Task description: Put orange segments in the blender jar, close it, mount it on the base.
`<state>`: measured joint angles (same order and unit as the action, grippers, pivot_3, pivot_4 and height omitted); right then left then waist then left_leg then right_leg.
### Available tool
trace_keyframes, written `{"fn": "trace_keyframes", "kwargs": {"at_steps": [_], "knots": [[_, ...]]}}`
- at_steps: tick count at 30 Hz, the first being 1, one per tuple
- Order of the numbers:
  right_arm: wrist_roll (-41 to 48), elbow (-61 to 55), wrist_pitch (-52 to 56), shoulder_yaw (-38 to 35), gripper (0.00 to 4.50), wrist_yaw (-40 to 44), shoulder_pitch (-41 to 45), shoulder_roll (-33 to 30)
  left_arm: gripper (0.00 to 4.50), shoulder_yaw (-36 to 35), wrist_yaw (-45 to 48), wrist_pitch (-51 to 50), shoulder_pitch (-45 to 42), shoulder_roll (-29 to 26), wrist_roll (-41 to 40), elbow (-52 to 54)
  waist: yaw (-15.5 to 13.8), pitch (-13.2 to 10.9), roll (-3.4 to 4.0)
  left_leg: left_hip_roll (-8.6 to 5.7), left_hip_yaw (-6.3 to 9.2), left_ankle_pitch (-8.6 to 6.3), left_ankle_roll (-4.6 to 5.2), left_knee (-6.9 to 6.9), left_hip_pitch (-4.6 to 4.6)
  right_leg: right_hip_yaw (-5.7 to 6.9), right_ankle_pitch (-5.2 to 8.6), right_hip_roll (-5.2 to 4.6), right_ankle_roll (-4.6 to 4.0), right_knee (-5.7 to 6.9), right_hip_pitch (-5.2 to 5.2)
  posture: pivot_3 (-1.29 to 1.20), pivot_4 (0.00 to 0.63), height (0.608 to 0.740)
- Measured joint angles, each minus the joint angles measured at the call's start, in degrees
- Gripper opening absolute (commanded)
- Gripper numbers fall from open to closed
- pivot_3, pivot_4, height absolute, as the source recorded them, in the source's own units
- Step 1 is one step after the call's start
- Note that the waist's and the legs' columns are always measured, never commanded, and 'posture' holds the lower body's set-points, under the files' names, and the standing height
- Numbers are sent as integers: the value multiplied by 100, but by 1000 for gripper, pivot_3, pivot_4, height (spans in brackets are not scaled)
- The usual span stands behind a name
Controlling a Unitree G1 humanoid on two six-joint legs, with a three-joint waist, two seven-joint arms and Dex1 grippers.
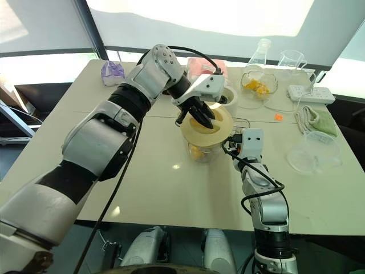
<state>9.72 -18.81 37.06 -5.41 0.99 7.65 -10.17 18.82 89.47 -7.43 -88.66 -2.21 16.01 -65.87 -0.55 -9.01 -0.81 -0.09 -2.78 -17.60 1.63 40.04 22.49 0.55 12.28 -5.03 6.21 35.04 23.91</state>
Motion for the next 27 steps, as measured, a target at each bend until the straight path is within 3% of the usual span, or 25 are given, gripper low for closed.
{"fn": "trace_keyframes", "kwargs": {"at_steps": [6,27], "knots": [[-36,1,141,-80,837,-54,9,-15,247,-1,-529,-1181,-4,177,-1,245,-18,4,5,-3,1,-6,9,-3,0,0,10,-3,14,-1,-3,0,150,740],[-64,165,149,-185,837,69,73,-184,247,3,-1256,-2976,580,283,-130,1629,-34,51,54,-37,72,-19,30,-3,-13,76,14,-57,23,-84,-66,0,150,740]]}}
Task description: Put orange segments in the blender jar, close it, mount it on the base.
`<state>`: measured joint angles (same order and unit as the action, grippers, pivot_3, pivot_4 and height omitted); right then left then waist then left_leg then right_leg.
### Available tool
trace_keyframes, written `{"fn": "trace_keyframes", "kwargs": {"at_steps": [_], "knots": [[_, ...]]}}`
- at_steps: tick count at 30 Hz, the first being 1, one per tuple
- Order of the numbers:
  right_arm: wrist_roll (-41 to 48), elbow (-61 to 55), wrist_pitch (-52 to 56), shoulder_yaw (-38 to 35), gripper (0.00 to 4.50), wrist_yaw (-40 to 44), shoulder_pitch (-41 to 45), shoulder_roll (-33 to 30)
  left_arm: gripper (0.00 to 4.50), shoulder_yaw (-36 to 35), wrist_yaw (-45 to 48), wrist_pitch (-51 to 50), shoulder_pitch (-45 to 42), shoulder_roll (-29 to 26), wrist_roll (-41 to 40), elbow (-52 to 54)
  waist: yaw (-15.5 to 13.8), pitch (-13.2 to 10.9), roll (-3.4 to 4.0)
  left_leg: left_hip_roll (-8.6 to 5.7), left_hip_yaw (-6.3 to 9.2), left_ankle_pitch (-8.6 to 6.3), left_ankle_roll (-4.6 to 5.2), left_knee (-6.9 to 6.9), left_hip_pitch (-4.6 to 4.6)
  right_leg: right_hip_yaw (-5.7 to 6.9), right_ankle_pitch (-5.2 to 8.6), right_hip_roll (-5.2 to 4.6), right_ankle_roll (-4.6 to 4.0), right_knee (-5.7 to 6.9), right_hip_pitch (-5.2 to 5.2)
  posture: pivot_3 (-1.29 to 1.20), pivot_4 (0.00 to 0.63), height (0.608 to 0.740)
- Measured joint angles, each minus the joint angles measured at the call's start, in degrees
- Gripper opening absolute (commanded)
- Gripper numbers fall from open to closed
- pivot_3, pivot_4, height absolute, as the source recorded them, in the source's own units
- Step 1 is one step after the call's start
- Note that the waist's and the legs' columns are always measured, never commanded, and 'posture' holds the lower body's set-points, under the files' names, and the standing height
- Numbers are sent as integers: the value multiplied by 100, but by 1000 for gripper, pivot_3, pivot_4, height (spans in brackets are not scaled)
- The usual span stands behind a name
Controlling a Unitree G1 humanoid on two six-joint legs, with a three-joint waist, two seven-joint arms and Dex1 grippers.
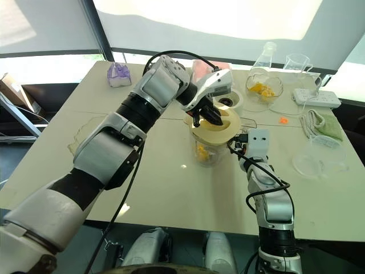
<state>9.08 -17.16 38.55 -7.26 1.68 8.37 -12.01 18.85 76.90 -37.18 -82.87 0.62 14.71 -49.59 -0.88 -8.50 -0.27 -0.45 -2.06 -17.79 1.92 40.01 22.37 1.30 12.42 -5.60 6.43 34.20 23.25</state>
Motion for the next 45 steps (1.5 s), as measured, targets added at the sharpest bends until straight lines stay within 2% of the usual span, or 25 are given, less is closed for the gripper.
{"fn": "trace_keyframes", "kwargs": {"at_steps": [6,7,9,12,14,20,23,27,35,39,45], "knots": [[-6,27,-2,2,837,19,1,-8,247,16,-48,431,216,-74,-20,197,0,3,5,0,28,0,-2,0,1,27,0,-24,-1,-3,-12,0,150,740],[-6,33,-4,2,837,27,1,-10,1270,25,-71,548,241,-88,-20,197,1,3,6,0,31,-1,-2,0,1,29,0,-27,-1,-3,-13,0,150,740],[-4,60,-15,1,837,43,8,-15,2140,37,-306,739,305,-108,-28,203,13,1,2,0,36,-1,-3,0,3,30,-1,-29,-1,-3,-12,0,150,740],[2,69,-24,-8,837,73,14,-20,3753,36,-472,866,275,-114,-43,201,12,3,5,0,38,-1,-3,-3,3,36,0,-30,-1,-3,-10,0,150,740],[-21,91,-90,27,837,96,72,-42,4480,73,-632,978,256,-178,-24,183,24,4,8,0,39,-1,-4,-3,4,38,0,-30,-1,-7,-10,0,150,740],[-40,99,-239,23,837,213,34,-43,4480,52,-721,1324,179,-256,-103,183,47,-9,9,1,37,-1,-3,-17,47,41,-1,-26,-1,-4,20,0,150,740],[-40,77,-396,23,837,293,26,-70,4480,57,-702,1466,-23,-320,-180,92,36,-12,14,-1,33,3,-3,-13,112,43,-4,-3,0,15,92,0,150,740],[-46,33,-516,32,837,355,26,-110,4480,56,-590,1498,-165,-460,-324,155,30,-48,32,-2,25,3,-3,-15,126,41,-4,7,3,25,114,0,150,740],[-46,-8,-606,39,837,454,-25,-170,4480,-42,-200,886,-408,-992,-802,1755,49,-88,36,-1,25,3,-3,-17,139,40,-5,13,15,25,125,0,150,740],[-46,3,-646,47,837,464,-51,-172,4480,-70,-226,726,-345,-1366,-976,2140,56,-95,43,0,25,4,-3,-15,134,37,-5,16,15,36,125,0,150,740],[-38,7,-729,21,837,503,-86,-268,4480,-871,-1034,759,-186,-1807,-1278,2042,26,-98,45,-2,27,4,-4,-11,123,34,-4,14,35,72,125,0,150,740]]}}
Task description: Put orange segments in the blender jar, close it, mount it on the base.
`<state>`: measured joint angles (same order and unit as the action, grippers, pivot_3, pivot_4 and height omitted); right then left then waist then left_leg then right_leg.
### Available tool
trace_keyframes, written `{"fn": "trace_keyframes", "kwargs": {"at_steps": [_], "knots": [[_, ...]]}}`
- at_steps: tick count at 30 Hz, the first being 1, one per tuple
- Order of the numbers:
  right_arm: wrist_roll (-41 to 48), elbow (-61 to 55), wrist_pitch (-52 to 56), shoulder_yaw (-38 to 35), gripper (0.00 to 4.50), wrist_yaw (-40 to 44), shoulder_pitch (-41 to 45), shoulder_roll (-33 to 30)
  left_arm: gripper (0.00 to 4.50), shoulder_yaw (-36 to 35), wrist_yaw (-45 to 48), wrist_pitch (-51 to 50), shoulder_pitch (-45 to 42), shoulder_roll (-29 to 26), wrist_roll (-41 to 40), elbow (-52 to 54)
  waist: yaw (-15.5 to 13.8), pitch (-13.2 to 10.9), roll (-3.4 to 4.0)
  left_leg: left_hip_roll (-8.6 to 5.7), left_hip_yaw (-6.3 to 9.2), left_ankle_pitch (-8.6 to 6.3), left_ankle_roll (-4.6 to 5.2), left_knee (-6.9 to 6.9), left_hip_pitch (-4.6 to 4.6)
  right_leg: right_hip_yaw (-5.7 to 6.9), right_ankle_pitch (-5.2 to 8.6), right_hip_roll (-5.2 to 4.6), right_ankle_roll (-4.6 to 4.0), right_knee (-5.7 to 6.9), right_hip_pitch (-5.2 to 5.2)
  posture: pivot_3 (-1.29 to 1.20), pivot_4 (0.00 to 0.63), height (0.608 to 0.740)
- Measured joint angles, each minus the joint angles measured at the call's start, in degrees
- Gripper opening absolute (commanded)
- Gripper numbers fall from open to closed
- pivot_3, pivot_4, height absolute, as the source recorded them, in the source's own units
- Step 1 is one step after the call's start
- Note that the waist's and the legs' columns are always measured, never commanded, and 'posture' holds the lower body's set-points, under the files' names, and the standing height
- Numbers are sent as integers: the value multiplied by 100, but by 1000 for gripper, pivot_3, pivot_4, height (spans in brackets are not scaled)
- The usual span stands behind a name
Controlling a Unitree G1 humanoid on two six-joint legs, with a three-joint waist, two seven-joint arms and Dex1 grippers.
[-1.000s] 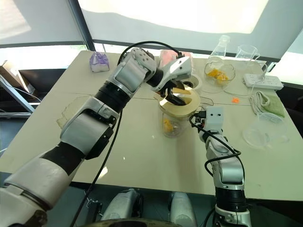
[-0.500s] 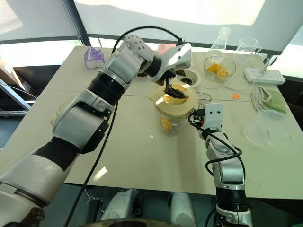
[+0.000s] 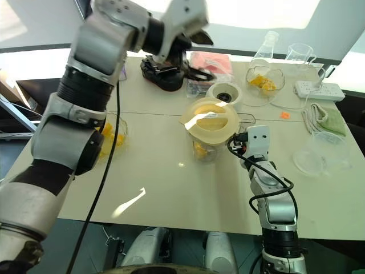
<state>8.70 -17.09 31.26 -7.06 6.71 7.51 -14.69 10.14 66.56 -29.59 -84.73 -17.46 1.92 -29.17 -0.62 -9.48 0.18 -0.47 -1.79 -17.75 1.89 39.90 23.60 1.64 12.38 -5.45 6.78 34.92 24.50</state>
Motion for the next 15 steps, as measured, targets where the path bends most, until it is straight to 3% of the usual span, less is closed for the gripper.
{"fn": "trace_keyframes", "kwargs": {"at_steps": [7,11,15], "knots": [[421,-375,545,-637,837,126,-99,-211,4480,-800,-570,-769,2735,-458,-814,1631,-3,-35,6,0,-1,20,-35,-1,-1,-7,4,-5,-2,23,5,0,150,740],[1068,-1083,1135,-985,837,335,-89,-290,4480,-960,-1006,-1220,3706,-452,-1153,2674,-2,-45,8,-1,-2,20,-36,0,-1,-7,3,-6,-3,22,5,0,150,740],[1986,-1815,2023,-1673,837,498,215,-872,4480,-1276,-1482,-1190,4700,-166,-1581,3481,-10,-46,12,-1,-1,21,-36,0,-7,-7,1,-11,-6,24,1,0,150,740]]}}
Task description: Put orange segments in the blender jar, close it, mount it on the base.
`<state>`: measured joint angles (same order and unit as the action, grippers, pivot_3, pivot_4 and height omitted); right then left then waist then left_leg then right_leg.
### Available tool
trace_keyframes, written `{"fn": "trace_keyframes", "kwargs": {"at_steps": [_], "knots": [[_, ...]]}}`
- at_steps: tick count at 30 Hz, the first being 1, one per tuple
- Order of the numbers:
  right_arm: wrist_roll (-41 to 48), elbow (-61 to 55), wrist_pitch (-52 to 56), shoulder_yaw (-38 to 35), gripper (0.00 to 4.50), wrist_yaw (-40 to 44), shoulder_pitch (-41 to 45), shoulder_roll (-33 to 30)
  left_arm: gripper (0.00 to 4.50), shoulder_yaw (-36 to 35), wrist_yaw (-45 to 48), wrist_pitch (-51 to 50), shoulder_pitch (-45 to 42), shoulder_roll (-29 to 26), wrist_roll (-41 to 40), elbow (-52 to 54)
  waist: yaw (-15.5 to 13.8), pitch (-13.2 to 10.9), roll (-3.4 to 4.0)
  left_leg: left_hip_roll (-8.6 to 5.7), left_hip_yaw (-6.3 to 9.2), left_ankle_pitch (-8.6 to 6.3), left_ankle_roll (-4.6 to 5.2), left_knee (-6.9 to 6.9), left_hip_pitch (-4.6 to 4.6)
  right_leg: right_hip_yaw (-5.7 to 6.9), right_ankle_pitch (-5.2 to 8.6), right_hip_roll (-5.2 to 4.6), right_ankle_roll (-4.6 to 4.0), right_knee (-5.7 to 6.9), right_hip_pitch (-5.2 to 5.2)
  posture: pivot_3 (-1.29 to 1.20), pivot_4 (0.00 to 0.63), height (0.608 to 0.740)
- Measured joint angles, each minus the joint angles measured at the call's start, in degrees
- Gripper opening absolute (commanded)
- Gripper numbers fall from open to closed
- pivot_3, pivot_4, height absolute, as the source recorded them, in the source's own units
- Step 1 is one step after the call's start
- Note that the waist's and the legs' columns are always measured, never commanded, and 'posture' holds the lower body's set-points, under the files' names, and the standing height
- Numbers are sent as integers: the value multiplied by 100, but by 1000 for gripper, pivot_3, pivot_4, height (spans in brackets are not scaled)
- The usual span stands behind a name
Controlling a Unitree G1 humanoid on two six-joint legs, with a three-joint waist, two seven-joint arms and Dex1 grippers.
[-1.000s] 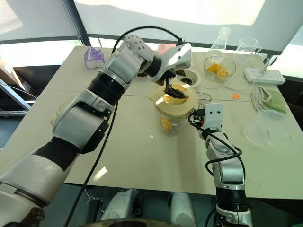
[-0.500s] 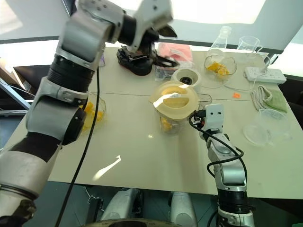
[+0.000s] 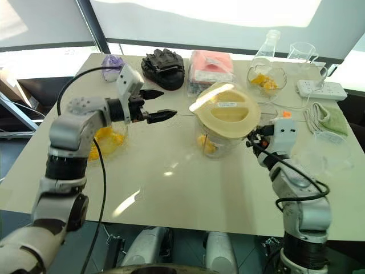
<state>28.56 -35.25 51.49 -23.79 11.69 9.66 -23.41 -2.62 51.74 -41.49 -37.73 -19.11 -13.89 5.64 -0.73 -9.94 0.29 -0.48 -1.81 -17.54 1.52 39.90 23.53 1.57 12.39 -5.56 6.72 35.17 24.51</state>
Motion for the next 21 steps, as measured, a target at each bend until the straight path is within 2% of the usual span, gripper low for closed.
{"fn": "trace_keyframes", "kwargs": {"at_steps": [5,7,10,12,15,21], "knots": [[1062,8,1355,-1104,837,-112,1317,-1149,4480,-120,-262,355,414,45,-321,230,4,-12,-4,1,2,10,-6,10,-3,4,-2,1,-45,-2,-2,0,150,740],[1291,289,1701,-1336,837,-240,2084,-1484,4480,-116,-287,365,430,26,-473,347,18,-13,-1,1,0,13,-6,9,-7,3,-3,2,-48,0,-2,0,150,740],[1443,548,1965,-1459,837,-394,2772,-1757,4480,-81,-356,448,437,20,-612,388,15,-12,-4,12,2,13,-6,5,-8,4,-4,13,-47,2,-2,0,150,740],[1373,1047,2059,-1187,837,-530,3261,-1767,4480,-35,-402,527,462,-62,-615,384,45,-13,1,11,-8,13,-6,2,-8,0,-6,12,-45,2,1,0,150,740],[848,2187,1849,-379,837,-765,4235,-1777,4480,126,-411,693,512,-118,-617,392,134,-20,8,7,-29,16,-4,4,-8,-12,-7,5,-45,2,6,0,150,740],[133,3923,1065,470,837,-626,4956,-1634,4480,159,-499,708,630,-252,-779,608,128,-21,7,7,-28,16,-3,-9,-4,-9,-17,6,-24,-6,7,0,150,740]]}}
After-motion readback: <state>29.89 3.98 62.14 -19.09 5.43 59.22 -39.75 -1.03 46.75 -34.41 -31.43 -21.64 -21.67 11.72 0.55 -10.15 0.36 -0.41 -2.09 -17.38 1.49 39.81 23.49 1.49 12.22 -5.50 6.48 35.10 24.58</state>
